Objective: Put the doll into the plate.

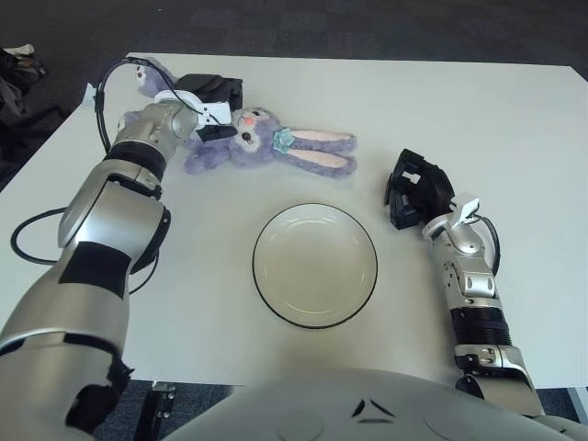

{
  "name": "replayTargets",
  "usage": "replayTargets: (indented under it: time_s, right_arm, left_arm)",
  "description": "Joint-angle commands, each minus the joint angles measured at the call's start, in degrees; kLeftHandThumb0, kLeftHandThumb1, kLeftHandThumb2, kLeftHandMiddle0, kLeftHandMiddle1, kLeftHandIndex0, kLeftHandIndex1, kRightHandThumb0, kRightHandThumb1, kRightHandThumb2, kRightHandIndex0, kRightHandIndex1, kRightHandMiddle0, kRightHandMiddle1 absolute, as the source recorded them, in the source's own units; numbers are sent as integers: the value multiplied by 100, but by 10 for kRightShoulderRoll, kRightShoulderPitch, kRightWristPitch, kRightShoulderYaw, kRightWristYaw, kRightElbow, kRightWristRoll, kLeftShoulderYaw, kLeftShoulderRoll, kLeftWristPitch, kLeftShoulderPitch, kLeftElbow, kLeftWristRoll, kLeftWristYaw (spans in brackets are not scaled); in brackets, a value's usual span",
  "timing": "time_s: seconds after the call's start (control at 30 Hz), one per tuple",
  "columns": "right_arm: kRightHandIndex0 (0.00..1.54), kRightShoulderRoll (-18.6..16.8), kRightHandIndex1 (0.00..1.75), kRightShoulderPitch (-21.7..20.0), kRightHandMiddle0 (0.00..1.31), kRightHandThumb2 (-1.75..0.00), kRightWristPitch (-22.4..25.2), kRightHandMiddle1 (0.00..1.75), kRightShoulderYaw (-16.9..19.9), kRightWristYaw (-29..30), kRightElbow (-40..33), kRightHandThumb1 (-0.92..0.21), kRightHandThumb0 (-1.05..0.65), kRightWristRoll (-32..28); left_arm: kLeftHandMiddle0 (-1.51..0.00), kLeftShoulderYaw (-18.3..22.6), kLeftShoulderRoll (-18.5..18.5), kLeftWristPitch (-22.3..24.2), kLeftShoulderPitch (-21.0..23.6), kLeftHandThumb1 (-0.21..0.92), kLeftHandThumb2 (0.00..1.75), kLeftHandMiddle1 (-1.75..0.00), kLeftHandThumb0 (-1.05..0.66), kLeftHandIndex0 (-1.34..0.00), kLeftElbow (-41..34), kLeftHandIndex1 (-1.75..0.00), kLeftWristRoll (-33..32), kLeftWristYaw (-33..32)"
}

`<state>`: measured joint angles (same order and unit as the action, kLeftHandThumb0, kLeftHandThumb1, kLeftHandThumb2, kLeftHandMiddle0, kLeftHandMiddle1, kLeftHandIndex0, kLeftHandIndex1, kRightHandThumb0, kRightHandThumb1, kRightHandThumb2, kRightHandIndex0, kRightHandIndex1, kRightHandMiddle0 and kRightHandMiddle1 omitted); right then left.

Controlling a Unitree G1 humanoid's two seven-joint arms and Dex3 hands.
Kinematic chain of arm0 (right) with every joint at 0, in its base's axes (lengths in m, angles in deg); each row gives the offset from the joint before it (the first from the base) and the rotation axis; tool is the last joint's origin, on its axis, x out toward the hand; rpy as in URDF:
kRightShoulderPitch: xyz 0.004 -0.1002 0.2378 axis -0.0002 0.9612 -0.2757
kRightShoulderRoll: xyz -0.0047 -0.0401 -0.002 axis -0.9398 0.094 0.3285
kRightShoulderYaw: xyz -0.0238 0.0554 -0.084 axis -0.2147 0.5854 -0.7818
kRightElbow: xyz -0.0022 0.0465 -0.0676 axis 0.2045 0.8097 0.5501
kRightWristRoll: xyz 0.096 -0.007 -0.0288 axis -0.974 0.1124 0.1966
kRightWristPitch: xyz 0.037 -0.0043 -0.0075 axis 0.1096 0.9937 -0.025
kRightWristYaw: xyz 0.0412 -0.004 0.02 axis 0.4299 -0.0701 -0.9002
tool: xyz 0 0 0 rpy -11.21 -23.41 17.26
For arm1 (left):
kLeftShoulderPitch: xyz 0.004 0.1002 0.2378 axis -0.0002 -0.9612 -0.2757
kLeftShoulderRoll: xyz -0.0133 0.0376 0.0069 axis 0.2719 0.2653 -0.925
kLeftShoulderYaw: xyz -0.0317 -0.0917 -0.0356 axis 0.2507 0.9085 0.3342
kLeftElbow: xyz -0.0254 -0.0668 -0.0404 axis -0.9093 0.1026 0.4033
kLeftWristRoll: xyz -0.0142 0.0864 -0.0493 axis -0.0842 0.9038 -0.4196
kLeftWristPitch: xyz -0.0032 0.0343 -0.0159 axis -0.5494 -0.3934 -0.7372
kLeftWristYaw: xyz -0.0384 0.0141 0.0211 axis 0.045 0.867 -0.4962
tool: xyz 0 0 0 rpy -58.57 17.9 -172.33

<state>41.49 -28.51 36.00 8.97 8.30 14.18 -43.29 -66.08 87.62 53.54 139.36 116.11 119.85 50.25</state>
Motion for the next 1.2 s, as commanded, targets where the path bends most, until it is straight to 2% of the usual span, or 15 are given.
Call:
replayTargets:
  time_s: [0.0,0.03,0.1,0.13,0.23,0.37,0.53,0.73,0.9,0.97,1.13,1.17]
  right_arm:
    - [91,4,170,25,69,-175,26,175,1,1,32,8,-1,1]
    - [91,5,170,25,69,-175,26,175,1,1,32,8,-1,1]
    - [91,5,170,25,69,-175,26,175,1,1,33,7,-1,1]
    - [91,5,170,25,69,-175,25,175,0,1,33,7,-1,1]
    - [91,6,170,25,69,-175,24,175,0,0,34,7,-1,2]
    - [91,6,170,25,69,-175,25,175,-1,0,34,7,-1,1]
    - [91,6,170,26,69,-175,28,175,-1,1,32,8,-1,1]
    - [91,8,169,25,69,-175,32,175,-4,-1,31,8,-1,3]
    - [91,12,169,24,69,-175,38,175,-7,-6,32,8,-1,1]
    - [92,14,169,23,69,-175,39,175,-8,-11,34,8,-1,0]
    - [92,15,168,22,70,-175,39,175,-10,-15,35,8,-1,1]
    - [92,16,168,22,70,-175,38,175,-10,-16,36,8,-1,2]
  left_arm:
    - [-49,-18,4,-19,-9,56,72,-125,10,-8,4,-139,18,26]
    - [-44,-20,5,-22,-8,40,92,-116,-1,-5,4,-137,19,30]
    - [-39,-21,5,-24,-7,26,109,-107,-12,-3,4,-133,20,34]
    - [-36,-23,6,-25,-4,21,116,-104,-16,-2,4,-131,20,46]
    - [-30,-26,7,-23,6,15,121,-96,-22,0,4,-116,18,84]
    - [-27,-32,8,-14,12,14,121,-94,-27,0,1,-106,22,107]
    - [-33,-48,11,-9,21,17,114,-131,-36,0,-4,-88,38,126]
    - [-39,-72,14,-7,35,20,108,-148,-44,0,-7,-70,63,147]
    - [-38,-83,11,-3,44,23,104,-157,-50,0,-3,-60,74,168]
    - [-31,-88,9,2,47,25,102,-148,-52,0,0,-55,80,177]
    - [-18,-96,8,13,52,30,98,-105,-56,0,2,-45,88,198]
    - [-17,-100,5,17,54,30,98,-102,-56,0,3,-44,92,201]
